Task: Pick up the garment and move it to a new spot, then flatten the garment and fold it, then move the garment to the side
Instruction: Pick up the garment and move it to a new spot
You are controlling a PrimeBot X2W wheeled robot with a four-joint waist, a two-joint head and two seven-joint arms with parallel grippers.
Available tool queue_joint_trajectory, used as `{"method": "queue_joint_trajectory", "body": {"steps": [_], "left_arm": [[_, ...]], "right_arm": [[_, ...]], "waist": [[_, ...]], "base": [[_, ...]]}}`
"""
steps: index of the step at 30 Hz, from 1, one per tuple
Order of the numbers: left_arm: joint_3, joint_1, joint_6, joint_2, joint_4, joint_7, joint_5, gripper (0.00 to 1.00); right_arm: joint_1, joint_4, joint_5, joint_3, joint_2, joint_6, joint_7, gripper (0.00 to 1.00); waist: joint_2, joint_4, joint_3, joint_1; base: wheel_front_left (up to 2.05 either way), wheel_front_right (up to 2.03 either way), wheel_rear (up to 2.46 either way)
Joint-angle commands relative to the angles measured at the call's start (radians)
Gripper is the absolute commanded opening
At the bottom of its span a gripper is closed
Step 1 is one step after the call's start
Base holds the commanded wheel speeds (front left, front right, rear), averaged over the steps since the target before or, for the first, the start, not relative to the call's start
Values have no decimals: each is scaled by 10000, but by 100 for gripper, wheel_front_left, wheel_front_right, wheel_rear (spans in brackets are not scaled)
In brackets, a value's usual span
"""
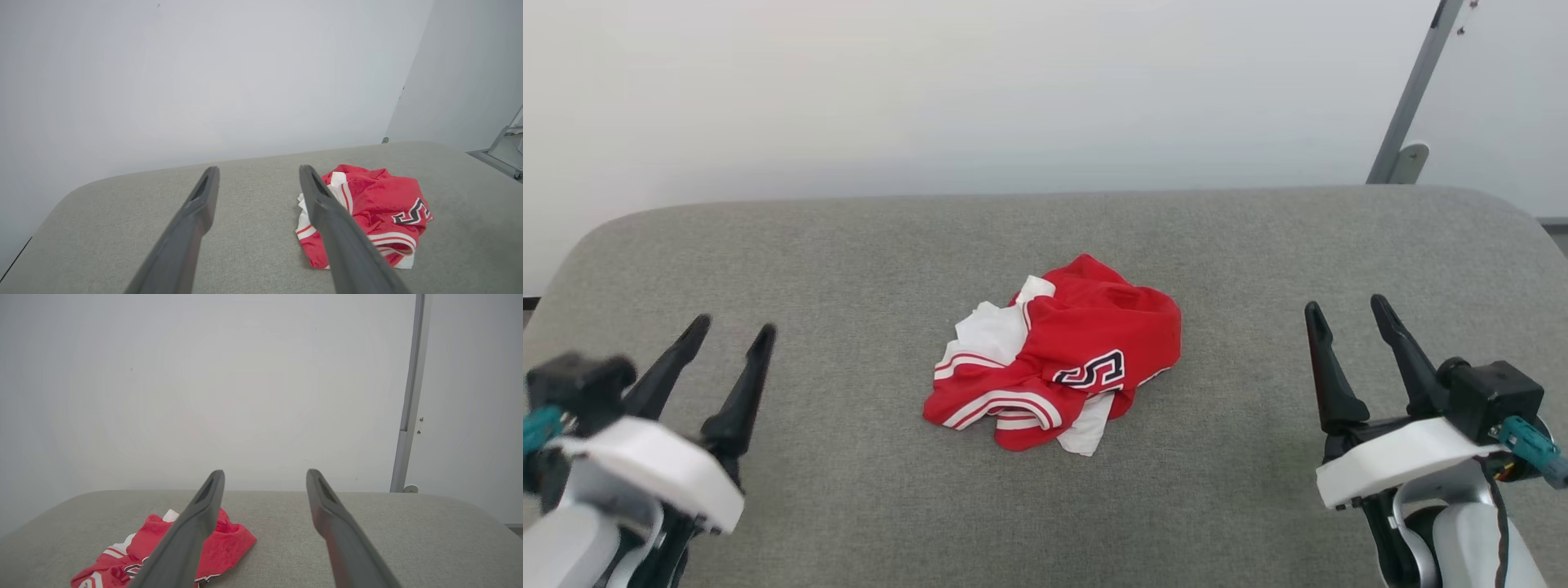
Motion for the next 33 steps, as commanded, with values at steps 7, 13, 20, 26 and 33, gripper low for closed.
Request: {"method": "queue_joint_trajectory", "body": {"steps": [7,13,20,26,33], "left_arm": [[1201,1945,622,47,-615,-522,109,100],[3449,3723,181,-1090,-1054,-533,1173,100],[5115,4901,-677,-2351,-947,-532,2286,100],[5874,5192,-1417,-3246,-686,-533,2980,100],[6415,5360,-1961,-4011,-472,-535,3545,100]], "right_arm": [[342,-81,37,-80,32,-3,72,100],[580,-132,51,-159,45,-3,98,100],[713,-156,59,-256,63,-3,95,100],[821,-201,2,-378,105,-3,90,100],[850,-218,-74,-409,137,-3,30,100]], "waist": [[-1,179,-206,0],[-1,315,-294,0],[-1,427,-358,0],[-1,501,-363,0],[-1,490,-365,0]], "base": [[0,0,0],[0,0,0],[0,0,0],[0,0,0],[0,0,0]]}}
